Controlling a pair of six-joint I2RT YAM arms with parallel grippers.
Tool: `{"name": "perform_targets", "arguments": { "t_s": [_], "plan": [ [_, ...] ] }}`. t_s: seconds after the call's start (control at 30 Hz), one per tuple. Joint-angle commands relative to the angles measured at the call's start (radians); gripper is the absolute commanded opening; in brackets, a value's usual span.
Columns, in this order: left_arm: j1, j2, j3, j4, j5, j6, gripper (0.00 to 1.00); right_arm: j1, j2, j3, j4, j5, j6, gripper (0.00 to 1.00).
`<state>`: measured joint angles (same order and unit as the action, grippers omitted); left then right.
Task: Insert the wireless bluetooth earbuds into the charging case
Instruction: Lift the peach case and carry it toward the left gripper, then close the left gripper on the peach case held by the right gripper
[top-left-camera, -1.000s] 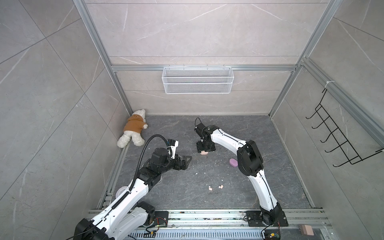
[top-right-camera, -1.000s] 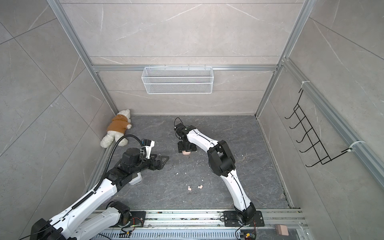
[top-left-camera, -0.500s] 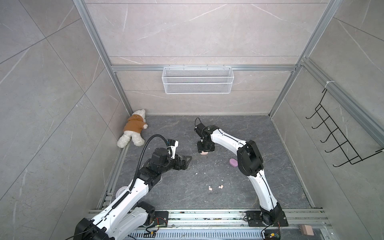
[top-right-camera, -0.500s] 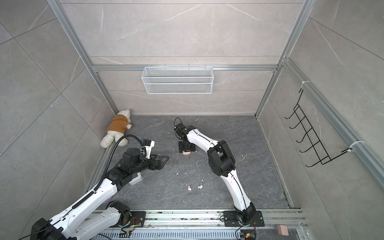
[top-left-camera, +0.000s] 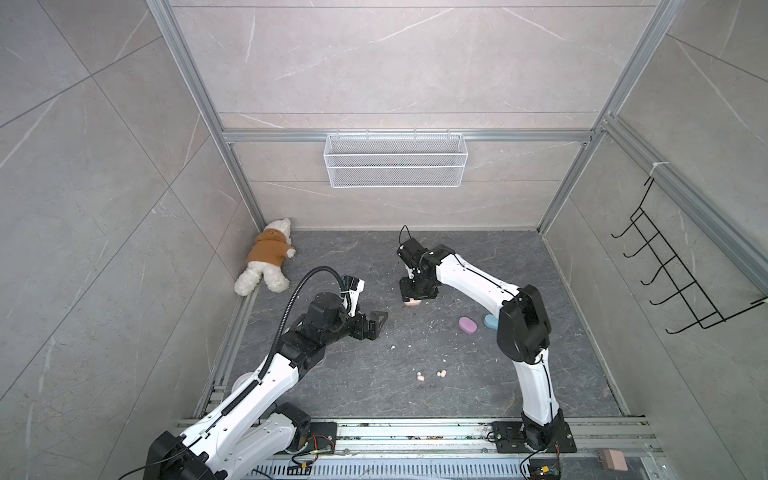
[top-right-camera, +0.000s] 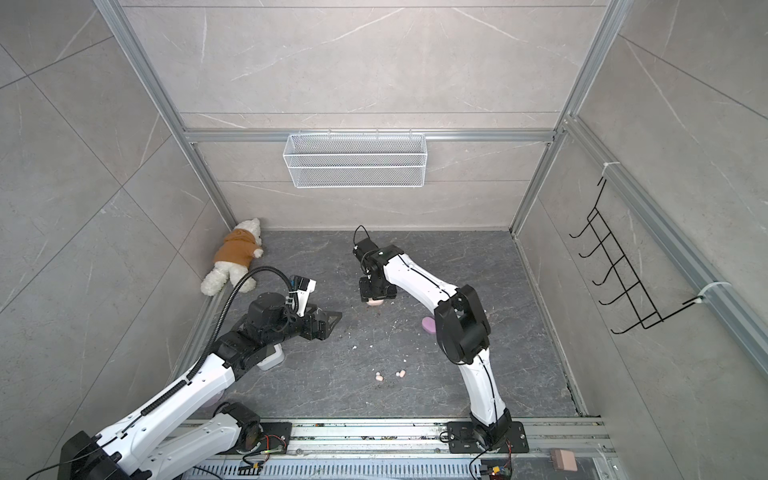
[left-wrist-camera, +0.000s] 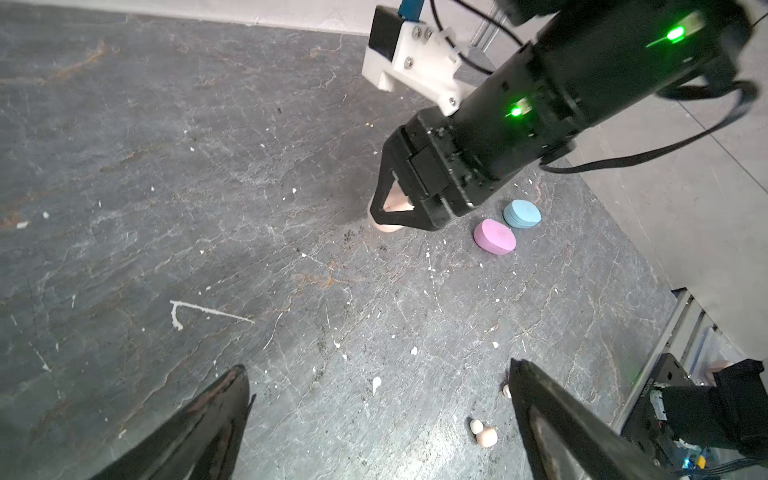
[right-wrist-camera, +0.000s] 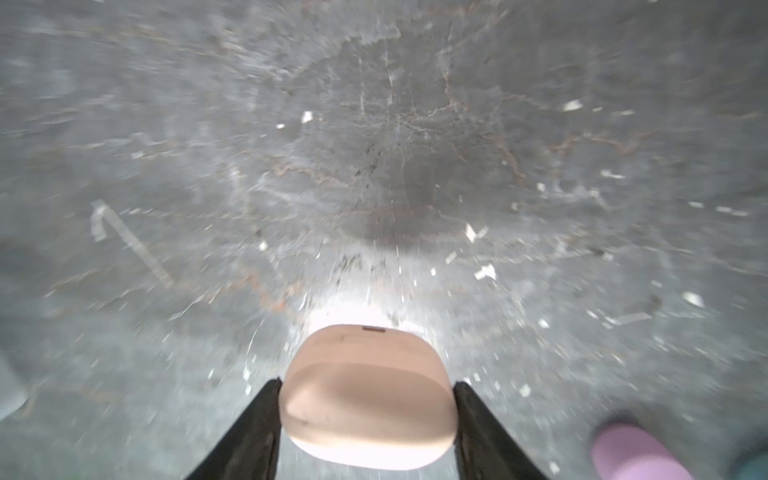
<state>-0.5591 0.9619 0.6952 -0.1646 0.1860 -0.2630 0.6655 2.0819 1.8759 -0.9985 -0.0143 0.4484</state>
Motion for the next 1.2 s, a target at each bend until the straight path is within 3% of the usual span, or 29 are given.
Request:
{"name": "perform_targets", "arguments": {
  "t_s": [0.0, 0.13, 0.4, 0.67, 0.8, 1.17],
  "plan": [
    [-0.014, 0.031, 0.058, 0.011, -0.013, 0.091, 1.00, 0.004, -0.125, -0.041, -0.074, -0.028, -0.025, 0.57],
    [-0.032, 0.065, 0.083, 0.048, -0.038, 0.101, 1.00, 0.005, -0.232, -0.054, -0.132, -0.036, -0.028, 0.57],
    [-0.128, 0.141, 0.116, 0.127, 0.039, 0.295, 1.00, 0.005, -0.379, 0.019, -0.277, -0.105, -0.043, 0.57],
    [-0.248, 0.196, 0.090, 0.384, 0.161, 0.454, 0.99, 0.005, -0.456, 0.084, -0.375, -0.166, -0.049, 0.58],
    [-0.257, 0.217, 0.085, 0.503, 0.189, 0.473, 0.99, 0.004, -0.490, 0.075, -0.376, -0.207, -0.038, 0.58],
    [-0.300, 0.288, 0.146, 0.581, 0.222, 0.529, 0.97, 0.005, -0.518, 0.073, -0.375, -0.268, -0.012, 0.58]
  ]
}}
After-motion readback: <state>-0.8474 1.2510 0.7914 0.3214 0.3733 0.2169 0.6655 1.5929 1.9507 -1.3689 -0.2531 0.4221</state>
